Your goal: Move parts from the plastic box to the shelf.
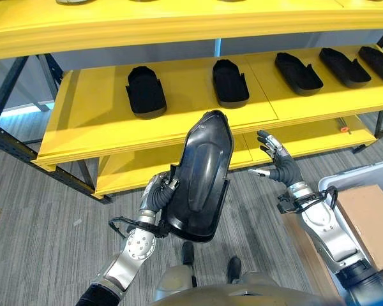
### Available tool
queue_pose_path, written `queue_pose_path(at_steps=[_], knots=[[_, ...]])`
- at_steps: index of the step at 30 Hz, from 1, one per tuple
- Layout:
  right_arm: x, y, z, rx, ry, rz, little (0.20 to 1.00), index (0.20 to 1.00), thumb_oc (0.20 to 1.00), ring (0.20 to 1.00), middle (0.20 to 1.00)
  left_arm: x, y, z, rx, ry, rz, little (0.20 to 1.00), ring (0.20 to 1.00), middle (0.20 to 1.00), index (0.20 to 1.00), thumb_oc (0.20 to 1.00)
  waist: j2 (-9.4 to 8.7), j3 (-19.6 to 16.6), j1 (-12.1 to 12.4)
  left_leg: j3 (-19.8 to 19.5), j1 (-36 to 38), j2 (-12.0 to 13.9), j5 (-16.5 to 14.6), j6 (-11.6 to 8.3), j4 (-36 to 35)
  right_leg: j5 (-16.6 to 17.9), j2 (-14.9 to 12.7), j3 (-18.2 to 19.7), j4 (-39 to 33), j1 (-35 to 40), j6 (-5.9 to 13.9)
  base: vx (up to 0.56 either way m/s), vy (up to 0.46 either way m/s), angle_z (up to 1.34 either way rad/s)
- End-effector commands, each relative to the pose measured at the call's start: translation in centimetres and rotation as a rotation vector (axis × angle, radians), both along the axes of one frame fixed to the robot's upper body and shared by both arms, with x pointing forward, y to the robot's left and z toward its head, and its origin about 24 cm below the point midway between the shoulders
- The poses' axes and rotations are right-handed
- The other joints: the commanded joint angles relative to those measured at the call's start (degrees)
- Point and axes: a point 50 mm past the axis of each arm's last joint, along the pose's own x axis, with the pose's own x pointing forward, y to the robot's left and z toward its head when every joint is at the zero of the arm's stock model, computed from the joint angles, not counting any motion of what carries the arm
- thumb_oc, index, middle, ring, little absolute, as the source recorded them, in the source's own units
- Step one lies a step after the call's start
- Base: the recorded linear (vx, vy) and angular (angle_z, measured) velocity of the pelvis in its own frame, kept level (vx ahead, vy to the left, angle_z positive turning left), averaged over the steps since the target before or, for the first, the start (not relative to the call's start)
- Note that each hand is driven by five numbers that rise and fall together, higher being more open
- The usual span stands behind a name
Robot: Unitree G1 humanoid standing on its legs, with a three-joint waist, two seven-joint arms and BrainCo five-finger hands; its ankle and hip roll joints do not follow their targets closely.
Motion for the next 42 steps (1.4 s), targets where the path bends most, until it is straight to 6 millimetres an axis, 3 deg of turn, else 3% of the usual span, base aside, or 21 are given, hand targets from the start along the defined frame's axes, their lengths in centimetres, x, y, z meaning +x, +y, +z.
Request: queue_pose_path(at_steps=[1,4,6,7,8,9,10,11,12,13,14,17,20,24,26,28,32,35,42], knots=[[0.0,1.5,2.8,0.018,-0.179,0.101,1.0,1.0,1.0,1.0,1.0,1.5,0.8,2.9,0.018,-0.166,0.052,0.2,0.2,0.2,0.2,0.2,-2.93,-0.83,-0.44,2.76,4.43,-6.61,-6.33,2.47,0.37,7.77,2.09,4.53,-3.88,-2.67,1.45,0.17,-0.115,0.0],[0.0,1.8,3.1,0.004,-0.194,0.117,1.0,1.0,1.0,1.0,1.0,1.5,1.3,2.8,0.017,-0.144,0.081,0.2,0.2,0.2,0.2,0.2,-2.78,-0.64,-0.29,3.92,4.81,-6.71,-7.05,2.18,2.12,7.35,1.61,3.37,-3.73,-1.81,1.29,0.14,-0.103,0.04],[0.1,1.5,3.5,-0.01,-0.22,0.117,1.0,1.0,1.0,1.0,1.0,1.8,1.3,3.2,0.006,-0.169,0.085,0.2,0.2,0.2,0.2,0.2,-2.84,0.33,-0.55,8.25,2.71,-6.33,-10.0,1.2,10.19,6.7,-0.06,0.06,-2.98,-1.35,0.5,0.06,-0.13,0.23],[0.4,1.1,3.8,-0.03,-0.241,0.085,1.0,1.0,1.0,1.0,1.0,2.4,1.1,3.7,-0.009,-0.188,0.078,0.2,0.2,0.2,0.2,0.2,-3.08,2.03,-0.83,11.01,-1.55,-3.26,-8.74,-0.69,20.94,5.79,-1.66,-2.3,-1.04,-1.38,-0.5,-0.02,-0.106,0.5],[0.5,1.1,3.8,-0.031,-0.243,0.083,1.0,1.0,1.0,1.0,1.0,2.4,1.0,3.7,-0.01,-0.19,0.077,0.2,0.2,0.2,0.2,0.2,-3.05,2.1,-0.93,11.15,-2.03,-2.8,-8.78,-0.86,21.9,5.69,-1.66,-2.47,-0.85,-1.53,-0.62,0.01,-0.081,0.64],[0.8,1.0,3.8,-0.035,-0.247,0.062,1.0,1.0,1.0,1.0,1.0,2.8,0.9,3.9,-0.015,-0.195,0.068,0.2,0.2,0.2,0.2,0.2,-2.62,2.63,-1.6,11.99,-2.51,0.3,-8.76,-2.18,24.82,4.33,-1.86,-2.9,0.25,-1.27,-0.86,0.05,0.003,0.52],[1.0,1.0,4.0,-0.035,-0.25,0.059,1.0,1.0,1.0,1.0,1.0,3.0,0.7,4.0,-0.02,-0.201,0.067,0.2,0.2,0.2,0.2,0.2,-2.33,2.81,-2.05,12.35,-2.66,1.77,-8.34,-2.55,25.36,3.9,-1.84,-3.13,0.84,-1.47,-1.25,0.02,0.038,0.38],[1.1,1.0,4.1,-0.036,-0.253,0.057,1.0,1.0,1.0,1.0,1.0,3.1,0.6,4.2,-0.026,-0.207,0.068,0.2,0.2,0.2,0.2,0.2,-2.2,3.03,-2.5,13.07,-2.74,2.85,-6.74,-2.4,24.58,4.09,-2.02,-3.52,1.38,-2.03,-1.88,0.04,0.26,0.36],[1.1,0.6,4.0,-0.048,-0.24,0.067,1.0,1.0,1.0,1.0,1.0,3.2,0.8,4.1,-0.053,-0.198,0.087,0.2,0.2,0.2,0.2,0.2,-1.14,2.44,-3.56,11.22,-0.08,4.45,-4.17,-3.04,16.66,3.62,-2.21,-2.31,1.99,-2.54,-2.11,0.04,0.277,0.3],[1.0,0.6,4.0,-0.052,-0.239,0.069,1.0,1.0,1.0,1.0,1.0,3.1,0.8,4.1,-0.057,-0.197,0.09,0.2,0.2,0.2,0.2,0.2,-1.01,2.38,-3.64,10.75,0.33,4.73,-3.46,-3.26,15.2,3.54,-2.24,-2.08,2.01,-2.55,-2.1,0.16,0.506,0.16],[0.9,0.2,4.0,-0.078,-0.23,0.081,1.0,1.0,1.0,1.0,1.0,3.0,1.0,3.9,-0.082,-0.192,0.105,0.2,0.2,0.2,0.2,0.2,-0.35,1.74,-3.97,7.03,1.5,7.53,1.31,-5.09,7.47,3.1,-2.84,-0.65,2.01,-2.65,-2.05,0.11,0.376,-0.08],[1.0,-0.1,4.0,-0.082,-0.201,0.099,1.0,1.0,1.0,1.0,1.0,2.6,1.3,3.4,-0.118,-0.166,0.122,0.2,0.2,0.2,0.2,0.2,-0.63,1.65,-3.93,3.88,-0.22,13.06,8.04,-6.85,3.9,2.02,-5.06,0.7,2.67,-1.97,-2.3,0.1,0.443,-0.22],[1.2,-0.1,4.0,-0.062,-0.169,0.123,1.0,1.0,1.0,1.0,1.0,2.6,1.3,3.1,-0.131,-0.166,0.135,0.2,0.2,0.2,0.2,0.2,-0.81,2.16,-4.59,5.2,-1.59,16.12,10.0,-7.53,3.66,0.89,-7.48,0.21,4.24,-1.81,-2.14,0.02,0.383,-0.42],[0.7,-0.2,3.3,-0.083,-0.147,0.139,1.0,1.0,1.0,1.0,1.0,2.9,1.4,2.7,-0.131,-0.151,0.164,0.2,0.2,0.2,0.2,0.2,1.21,2.41,-6.0,6.45,0.41,15.77,8.16,-7.72,3.21,-0.55,-8.75,0.5,8.26,-2.65,-1.43,0.06,0.462,-0.19],[0.5,-0.7,3.0,-0.087,-0.138,0.138,1.0,1.0,1.0,1.0,1.0,3.0,1.3,2.3,-0.131,-0.139,0.176,0.2,0.2,0.2,0.2,0.2,2.19,2.18,-6.77,7.93,2.12,14.4,6.66,-7.53,3.37,-0.26,-9.18,-0.05,8.51,-2.08,-0.89,0.09,0.474,0.05],[0.2,-1.0,2.7,-0.08,-0.128,0.124,1.0,1.0,1.0,1.0,1.0,3.0,1.5,2.0,-0.106,-0.123,0.175,0.2,0.2,0.2,0.2,0.2,2.28,1.87,-6.5,8.24,4.01,11.88,2.79,-6.8,3.08,1.25,-10.36,-0.59,7.8,-1.41,0.77,0.08,0.311,0.13],[0.1,-0.4,2.4,-0.069,-0.123,0.131,1.0,1.0,1.0,1.0,1.0,2.7,2.1,2.0,-0.055,-0.138,0.191,0.2,0.2,0.2,0.2,0.2,1.22,1.42,-4.95,7.39,6.73,8.79,-1.39,-4.96,2.6,4.3,-12.36,-0.62,5.07,-0.17,3.38,0.07,0.226,0.07],[0.1,0.3,2.9,-0.048,-0.138,0.141,1.0,1.0,1.0,1.0,1.0,2.5,3.1,3.0,-0.014,-0.183,0.194,0.2,0.2,0.2,0.2,0.2,-1.06,1.1,-2.5,7.27,7.12,6.97,-4.11,-3.2,3.69,7.52,-14.3,-0.97,1.86,0.5,5.71,0.04,0.16,0.01],[0.6,1.2,3.6,-0.071,-0.185,0.147,1.0,1.0,1.0,1.0,1.0,3.9,2.7,4.4,-0.001,-0.225,0.133,0.2,0.2,0.2,0.2,0.2,-3.63,1.54,0.23,9.24,5.67,6.08,-6.71,-1.14,6.87,7.54,-14.92,-3.79,3.66,1.58,6.11,0.0,0.091,0.0]])
